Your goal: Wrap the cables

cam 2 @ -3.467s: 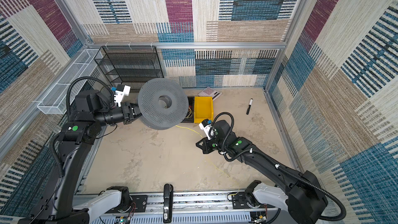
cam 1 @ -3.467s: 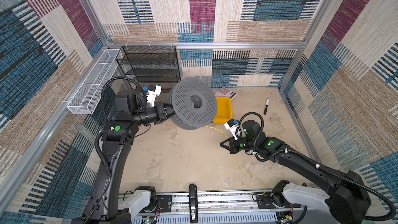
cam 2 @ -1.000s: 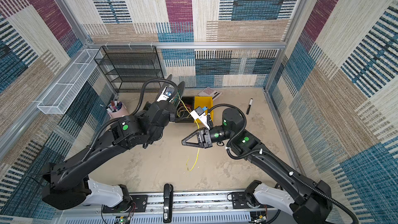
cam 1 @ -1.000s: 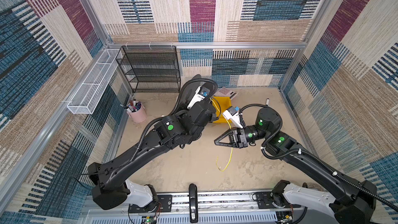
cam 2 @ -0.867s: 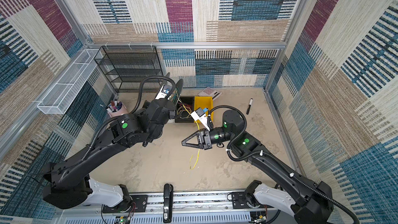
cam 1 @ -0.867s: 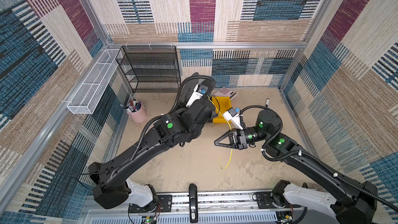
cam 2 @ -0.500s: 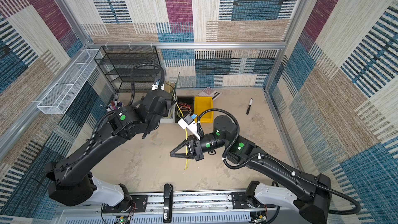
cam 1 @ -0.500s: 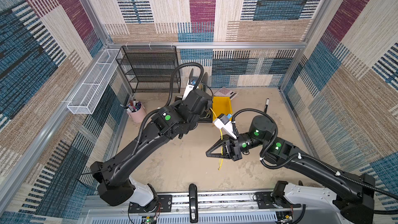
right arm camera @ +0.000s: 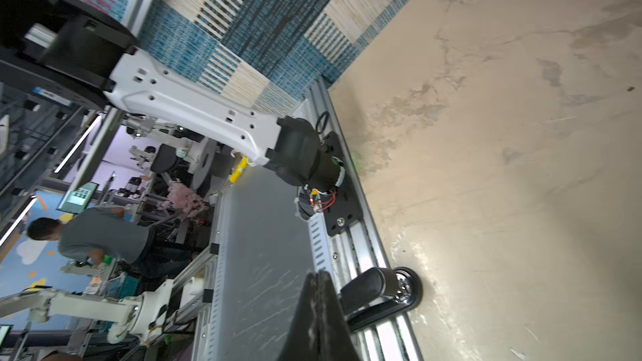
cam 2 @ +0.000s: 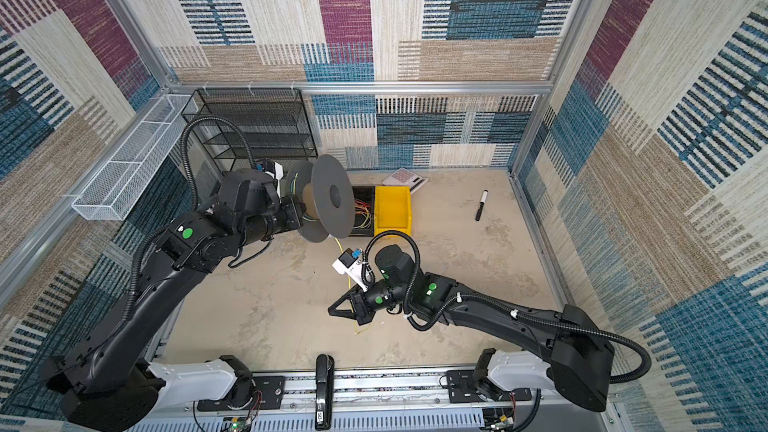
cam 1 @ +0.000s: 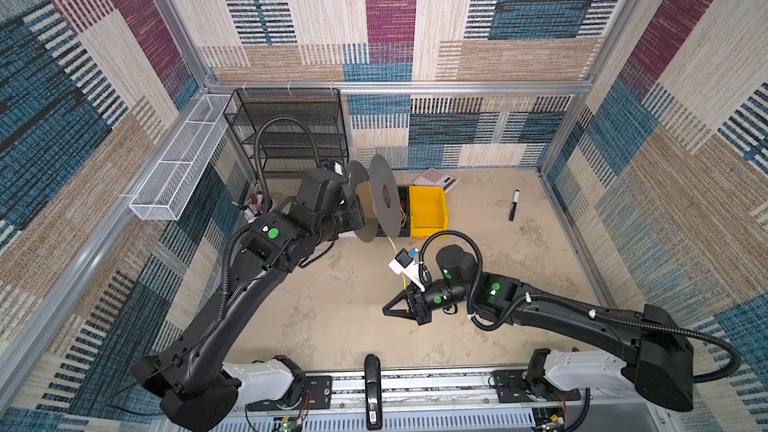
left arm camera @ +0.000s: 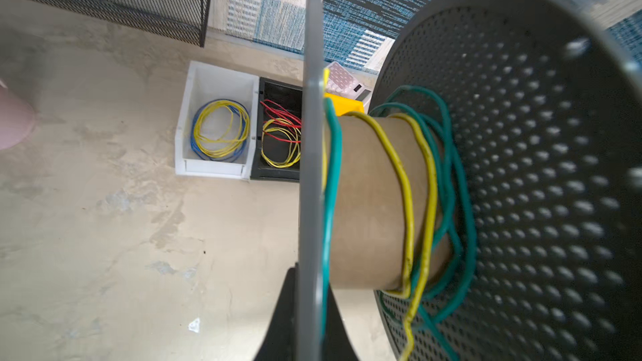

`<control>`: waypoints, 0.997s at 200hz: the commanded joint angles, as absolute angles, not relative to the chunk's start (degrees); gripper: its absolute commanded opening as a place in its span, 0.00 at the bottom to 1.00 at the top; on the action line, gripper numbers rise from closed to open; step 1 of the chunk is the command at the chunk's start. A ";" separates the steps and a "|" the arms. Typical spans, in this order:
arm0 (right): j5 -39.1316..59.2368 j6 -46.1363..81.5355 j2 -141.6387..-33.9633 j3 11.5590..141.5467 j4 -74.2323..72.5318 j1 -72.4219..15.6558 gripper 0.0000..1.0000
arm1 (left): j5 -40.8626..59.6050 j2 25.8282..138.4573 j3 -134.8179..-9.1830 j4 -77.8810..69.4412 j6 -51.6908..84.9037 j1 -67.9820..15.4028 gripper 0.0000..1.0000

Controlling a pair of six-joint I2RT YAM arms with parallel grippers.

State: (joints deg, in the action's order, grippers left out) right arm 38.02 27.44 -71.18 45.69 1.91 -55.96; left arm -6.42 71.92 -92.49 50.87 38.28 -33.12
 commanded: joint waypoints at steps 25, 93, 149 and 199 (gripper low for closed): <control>32.43 25.65 -68.19 39.64 11.49 -53.30 0.00 | 15.09 69.60 -94.57 37.80 43.54 -22.16 0.00; 43.58 27.80 -66.98 37.99 2.94 -50.87 0.03 | 29.46 69.52 -92.55 38.25 42.65 -18.11 0.00; 44.29 26.92 -63.50 37.31 5.60 -50.89 0.00 | 27.00 70.41 -94.48 42.45 39.37 -17.80 0.00; 40.84 31.74 -58.55 31.08 5.49 -49.91 0.00 | 30.12 69.51 -93.57 37.55 42.59 -14.57 0.00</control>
State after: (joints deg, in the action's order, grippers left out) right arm 41.87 28.25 -60.18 33.63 0.01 -50.63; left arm 27.94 70.48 -93.51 51.31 39.88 -16.75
